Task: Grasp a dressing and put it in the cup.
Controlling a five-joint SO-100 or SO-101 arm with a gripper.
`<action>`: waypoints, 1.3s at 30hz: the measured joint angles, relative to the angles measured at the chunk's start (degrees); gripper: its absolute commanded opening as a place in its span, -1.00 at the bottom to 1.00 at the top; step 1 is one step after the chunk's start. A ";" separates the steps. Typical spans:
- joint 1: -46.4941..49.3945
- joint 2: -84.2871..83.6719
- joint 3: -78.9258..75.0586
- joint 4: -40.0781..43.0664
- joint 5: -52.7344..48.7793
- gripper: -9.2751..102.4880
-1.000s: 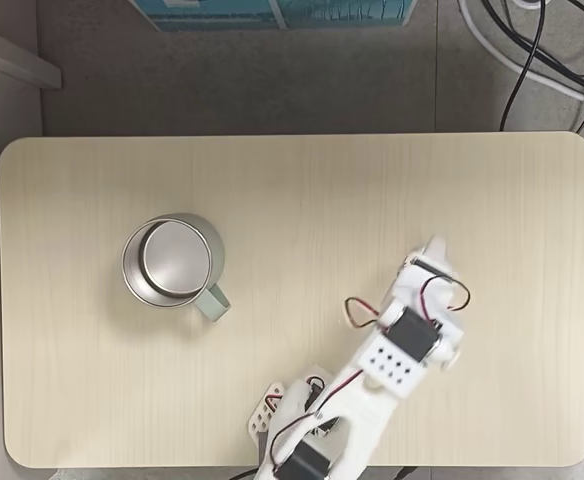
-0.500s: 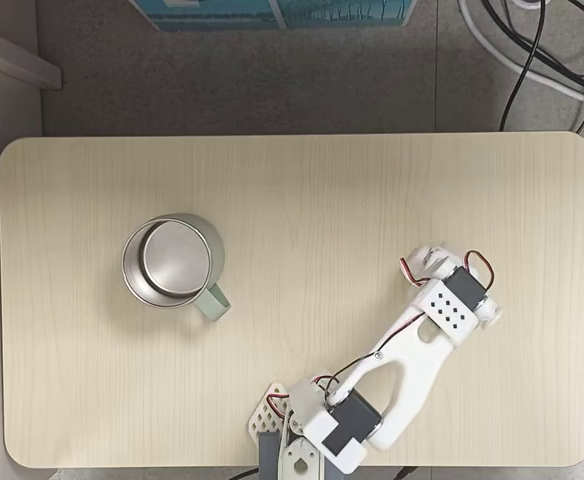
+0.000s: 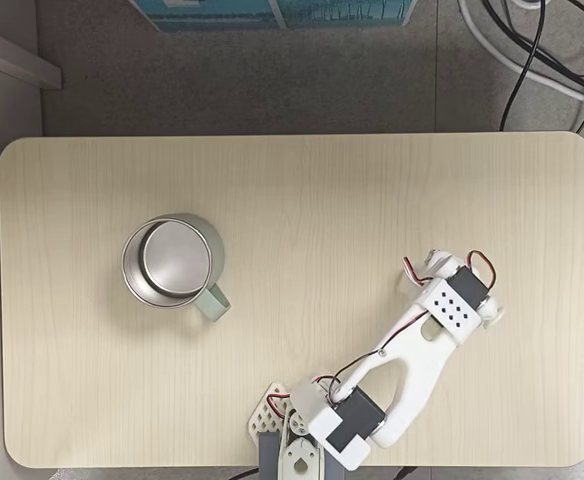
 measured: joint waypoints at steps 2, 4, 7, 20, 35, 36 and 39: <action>0.44 0.00 0.70 0.62 0.00 -0.83; 0.62 -0.97 2.64 2.90 0.62 -0.83; 0.44 -6.42 6.15 7.82 1.14 -0.83; -5.36 -24.52 28.21 32.34 2.37 -0.83; -32.26 -29.79 28.65 32.34 10.55 -0.83; -36.04 -30.41 29.27 32.34 11.60 -0.83; -47.55 -32.34 30.85 31.99 14.41 -0.83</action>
